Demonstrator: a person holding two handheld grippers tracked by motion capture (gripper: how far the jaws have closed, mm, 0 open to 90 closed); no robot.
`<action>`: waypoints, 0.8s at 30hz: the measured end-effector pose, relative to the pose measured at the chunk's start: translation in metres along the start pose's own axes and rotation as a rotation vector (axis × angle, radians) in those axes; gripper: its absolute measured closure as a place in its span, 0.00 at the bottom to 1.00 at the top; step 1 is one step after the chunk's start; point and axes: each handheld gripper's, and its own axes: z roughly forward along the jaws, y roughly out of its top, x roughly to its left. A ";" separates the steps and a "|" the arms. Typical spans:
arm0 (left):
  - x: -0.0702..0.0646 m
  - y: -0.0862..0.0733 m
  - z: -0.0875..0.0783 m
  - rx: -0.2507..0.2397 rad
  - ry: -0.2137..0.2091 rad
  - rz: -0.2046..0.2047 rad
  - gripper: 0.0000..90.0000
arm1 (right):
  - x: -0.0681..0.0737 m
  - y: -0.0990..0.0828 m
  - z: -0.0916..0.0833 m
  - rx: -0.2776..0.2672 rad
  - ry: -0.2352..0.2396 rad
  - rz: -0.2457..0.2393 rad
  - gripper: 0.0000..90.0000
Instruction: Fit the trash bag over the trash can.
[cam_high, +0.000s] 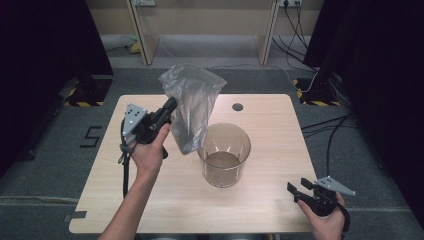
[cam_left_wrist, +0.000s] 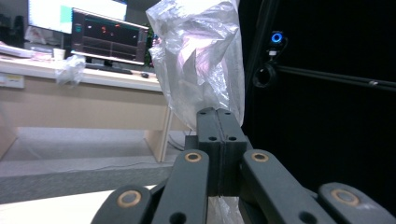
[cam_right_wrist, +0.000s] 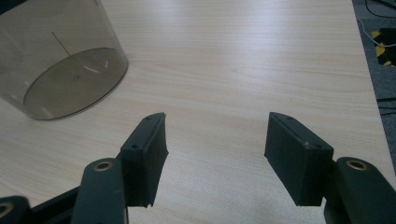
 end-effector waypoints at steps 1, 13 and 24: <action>-0.003 -0.001 0.003 -0.001 -0.008 -0.004 1.00 | 0.000 0.000 0.000 0.000 0.000 0.000 0.43; -0.033 -0.024 0.033 0.020 -0.070 -0.036 1.00 | -0.001 -0.001 -0.001 0.003 0.000 0.004 0.43; -0.029 -0.061 0.039 0.163 -0.096 0.011 0.95 | -0.001 -0.001 -0.002 -0.001 -0.004 0.004 0.43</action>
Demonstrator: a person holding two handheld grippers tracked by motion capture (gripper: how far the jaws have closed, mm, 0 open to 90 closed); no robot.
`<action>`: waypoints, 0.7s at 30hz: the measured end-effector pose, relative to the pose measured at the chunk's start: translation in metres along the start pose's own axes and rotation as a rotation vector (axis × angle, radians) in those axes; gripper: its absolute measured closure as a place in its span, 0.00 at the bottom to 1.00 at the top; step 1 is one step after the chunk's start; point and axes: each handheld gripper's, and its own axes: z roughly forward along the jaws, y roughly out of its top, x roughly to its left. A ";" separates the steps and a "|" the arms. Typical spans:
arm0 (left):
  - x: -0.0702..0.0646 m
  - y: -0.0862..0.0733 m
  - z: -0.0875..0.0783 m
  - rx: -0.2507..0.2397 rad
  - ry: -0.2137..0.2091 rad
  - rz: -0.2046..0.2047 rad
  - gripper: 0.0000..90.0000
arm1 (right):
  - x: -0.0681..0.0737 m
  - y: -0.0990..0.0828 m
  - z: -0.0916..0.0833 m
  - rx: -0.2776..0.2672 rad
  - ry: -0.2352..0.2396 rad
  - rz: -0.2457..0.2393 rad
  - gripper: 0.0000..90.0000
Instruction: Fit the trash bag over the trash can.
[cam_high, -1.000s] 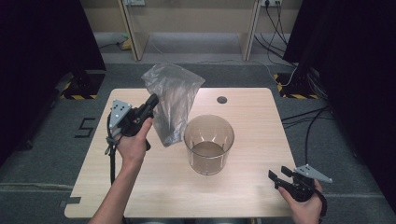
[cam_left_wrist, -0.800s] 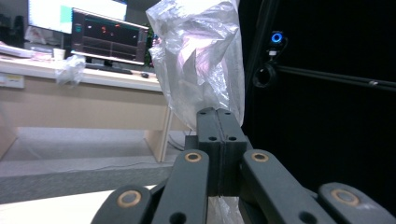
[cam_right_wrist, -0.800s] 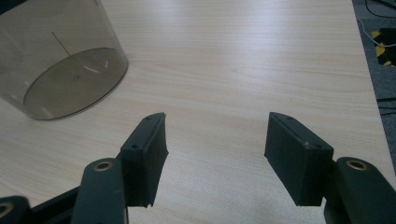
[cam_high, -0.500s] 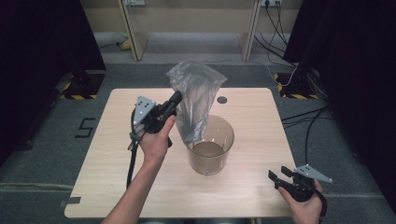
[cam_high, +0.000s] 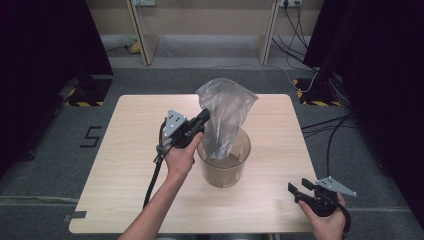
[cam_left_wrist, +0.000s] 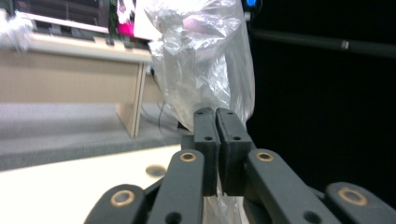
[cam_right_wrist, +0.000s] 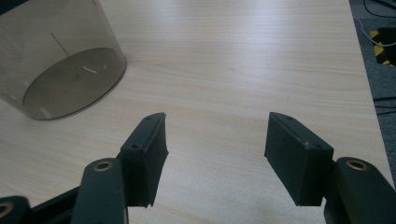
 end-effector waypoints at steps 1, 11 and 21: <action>0.002 -0.003 -0.001 0.016 -0.004 -0.005 0.94 | 0.000 0.000 0.000 0.001 0.000 0.000 0.43; 0.022 -0.011 -0.003 0.117 -0.038 -0.038 0.68 | 0.003 0.000 0.002 0.006 0.002 -0.004 0.43; 0.022 -0.008 0.003 0.181 -0.009 0.033 0.91 | 0.013 0.032 -0.004 -0.092 0.075 0.037 0.46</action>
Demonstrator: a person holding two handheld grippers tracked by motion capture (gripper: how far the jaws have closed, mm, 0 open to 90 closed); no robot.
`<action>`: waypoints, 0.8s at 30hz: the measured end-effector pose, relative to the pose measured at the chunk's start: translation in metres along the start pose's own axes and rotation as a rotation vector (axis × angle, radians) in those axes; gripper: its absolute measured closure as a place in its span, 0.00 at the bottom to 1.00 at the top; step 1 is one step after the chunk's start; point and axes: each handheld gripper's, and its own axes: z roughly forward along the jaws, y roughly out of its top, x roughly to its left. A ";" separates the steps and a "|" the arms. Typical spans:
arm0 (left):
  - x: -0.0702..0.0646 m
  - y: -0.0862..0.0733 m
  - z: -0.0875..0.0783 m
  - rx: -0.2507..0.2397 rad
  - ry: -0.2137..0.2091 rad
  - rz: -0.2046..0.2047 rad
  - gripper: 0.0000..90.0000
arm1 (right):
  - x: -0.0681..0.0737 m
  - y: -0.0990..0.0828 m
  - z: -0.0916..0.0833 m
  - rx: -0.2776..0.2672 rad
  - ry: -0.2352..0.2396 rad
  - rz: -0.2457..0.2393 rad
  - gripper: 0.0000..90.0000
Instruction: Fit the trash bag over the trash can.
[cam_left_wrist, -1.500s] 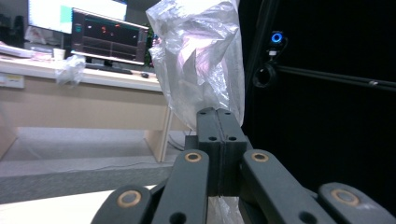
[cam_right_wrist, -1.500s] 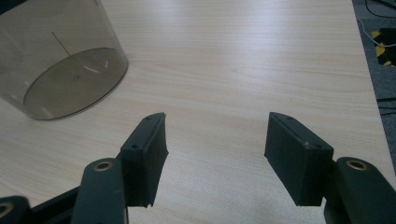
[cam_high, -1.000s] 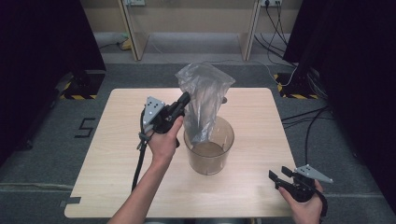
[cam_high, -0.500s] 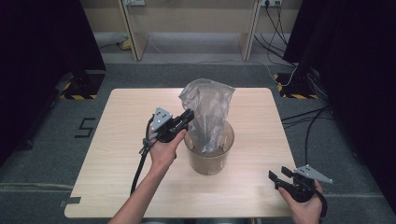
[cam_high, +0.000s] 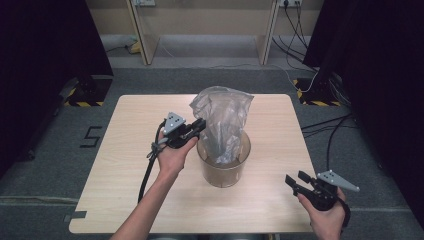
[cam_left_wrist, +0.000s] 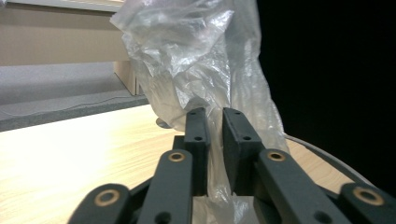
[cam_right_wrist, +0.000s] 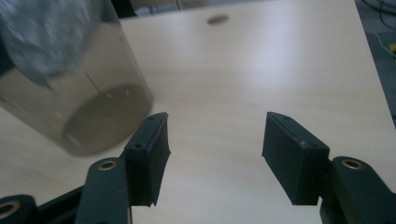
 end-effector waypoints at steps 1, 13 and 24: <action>0.000 0.000 0.001 0.004 0.002 -0.002 0.92 | 0.003 0.009 0.002 -0.016 0.011 -0.006 0.46; 0.005 -0.002 0.004 0.027 0.016 0.003 0.94 | 0.059 0.113 0.064 -0.057 0.136 -0.076 0.48; 0.008 -0.002 0.005 0.037 0.024 0.007 0.94 | 0.077 0.137 0.116 0.015 0.118 -0.033 0.55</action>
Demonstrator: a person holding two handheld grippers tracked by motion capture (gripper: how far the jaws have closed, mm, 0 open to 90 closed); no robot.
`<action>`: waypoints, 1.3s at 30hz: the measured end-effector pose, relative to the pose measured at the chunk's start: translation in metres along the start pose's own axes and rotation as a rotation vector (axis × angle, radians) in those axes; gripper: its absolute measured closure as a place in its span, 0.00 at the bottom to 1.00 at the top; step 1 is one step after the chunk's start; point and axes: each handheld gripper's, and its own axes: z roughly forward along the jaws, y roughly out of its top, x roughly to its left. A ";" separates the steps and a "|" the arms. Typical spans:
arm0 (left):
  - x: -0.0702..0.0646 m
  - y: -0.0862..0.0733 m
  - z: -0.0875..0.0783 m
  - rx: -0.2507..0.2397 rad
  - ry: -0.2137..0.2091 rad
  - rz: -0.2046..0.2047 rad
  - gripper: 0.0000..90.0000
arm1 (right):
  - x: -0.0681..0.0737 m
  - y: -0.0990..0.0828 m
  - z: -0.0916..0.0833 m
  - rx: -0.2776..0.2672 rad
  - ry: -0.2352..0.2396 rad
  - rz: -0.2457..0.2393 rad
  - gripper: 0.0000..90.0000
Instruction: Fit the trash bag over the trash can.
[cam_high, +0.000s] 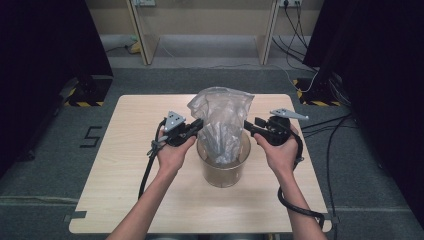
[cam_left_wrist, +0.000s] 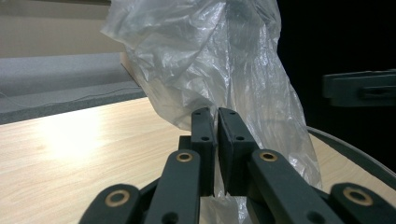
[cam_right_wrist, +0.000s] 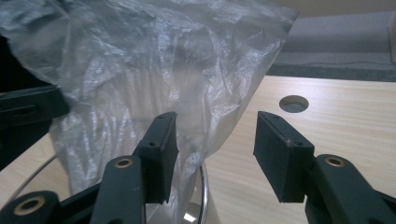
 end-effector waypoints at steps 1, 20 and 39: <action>0.000 0.000 0.000 0.000 0.000 0.000 0.95 | -0.001 0.001 0.004 0.006 -0.001 0.005 0.56; 0.000 0.000 0.001 0.022 -0.031 -0.004 1.00 | -0.001 0.003 0.017 0.058 0.063 0.037 1.00; 0.013 -0.005 -0.016 0.004 -0.051 -0.085 0.49 | 0.006 -0.018 -0.027 -0.039 0.067 -0.094 1.00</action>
